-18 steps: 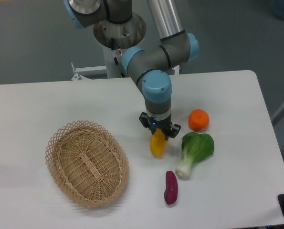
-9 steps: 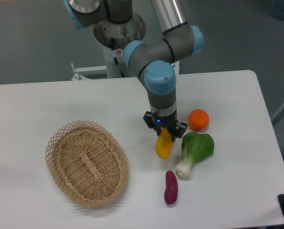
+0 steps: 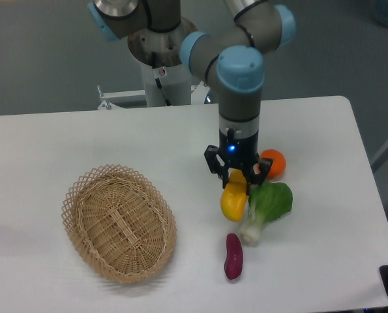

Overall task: Pick up the mango from the table
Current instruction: 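Lift the held mango up off the table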

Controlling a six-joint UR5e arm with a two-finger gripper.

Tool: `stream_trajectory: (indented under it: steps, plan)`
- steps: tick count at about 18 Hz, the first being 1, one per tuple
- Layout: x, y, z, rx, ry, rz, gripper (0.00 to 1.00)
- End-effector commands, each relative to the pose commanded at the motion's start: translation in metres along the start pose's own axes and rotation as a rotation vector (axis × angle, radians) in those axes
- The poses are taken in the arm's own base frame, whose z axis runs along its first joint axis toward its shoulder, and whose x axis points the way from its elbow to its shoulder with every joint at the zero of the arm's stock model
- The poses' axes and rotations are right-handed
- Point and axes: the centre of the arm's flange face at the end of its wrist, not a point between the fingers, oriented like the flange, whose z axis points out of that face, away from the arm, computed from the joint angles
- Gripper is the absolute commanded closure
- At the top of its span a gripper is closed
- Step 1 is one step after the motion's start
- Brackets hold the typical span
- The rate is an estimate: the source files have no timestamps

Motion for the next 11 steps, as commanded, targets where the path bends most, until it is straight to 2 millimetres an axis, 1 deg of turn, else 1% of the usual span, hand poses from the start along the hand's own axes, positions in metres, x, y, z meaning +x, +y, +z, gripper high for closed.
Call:
stream_trajectory:
  steps: [3,11]
  plan:
    - [-0.008,-0.010,-0.012,0.031,-0.014,-0.010,0.52]
    - [-0.013,-0.011,-0.017,0.058,-0.010,-0.016,0.52]
